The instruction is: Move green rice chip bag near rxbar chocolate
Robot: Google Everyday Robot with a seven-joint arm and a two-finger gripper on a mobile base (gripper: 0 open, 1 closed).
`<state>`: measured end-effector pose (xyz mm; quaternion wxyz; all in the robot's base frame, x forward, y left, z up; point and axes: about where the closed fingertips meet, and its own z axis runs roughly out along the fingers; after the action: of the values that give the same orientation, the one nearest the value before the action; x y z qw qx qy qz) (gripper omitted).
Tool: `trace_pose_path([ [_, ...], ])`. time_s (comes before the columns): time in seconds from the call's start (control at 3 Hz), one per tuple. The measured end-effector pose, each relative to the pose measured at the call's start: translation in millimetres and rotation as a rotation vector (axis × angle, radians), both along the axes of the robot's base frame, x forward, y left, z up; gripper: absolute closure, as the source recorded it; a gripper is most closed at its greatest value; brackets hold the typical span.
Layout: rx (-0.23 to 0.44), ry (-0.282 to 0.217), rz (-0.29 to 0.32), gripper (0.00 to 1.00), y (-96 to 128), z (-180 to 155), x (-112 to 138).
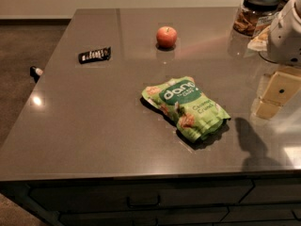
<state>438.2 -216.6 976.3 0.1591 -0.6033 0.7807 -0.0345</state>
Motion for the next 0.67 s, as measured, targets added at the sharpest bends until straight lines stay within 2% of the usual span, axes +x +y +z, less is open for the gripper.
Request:
trace_pose_path([
  [0.67, 0.023, 0.013, -0.027, 0.0, 11.7, -2.5, 8.8],
])
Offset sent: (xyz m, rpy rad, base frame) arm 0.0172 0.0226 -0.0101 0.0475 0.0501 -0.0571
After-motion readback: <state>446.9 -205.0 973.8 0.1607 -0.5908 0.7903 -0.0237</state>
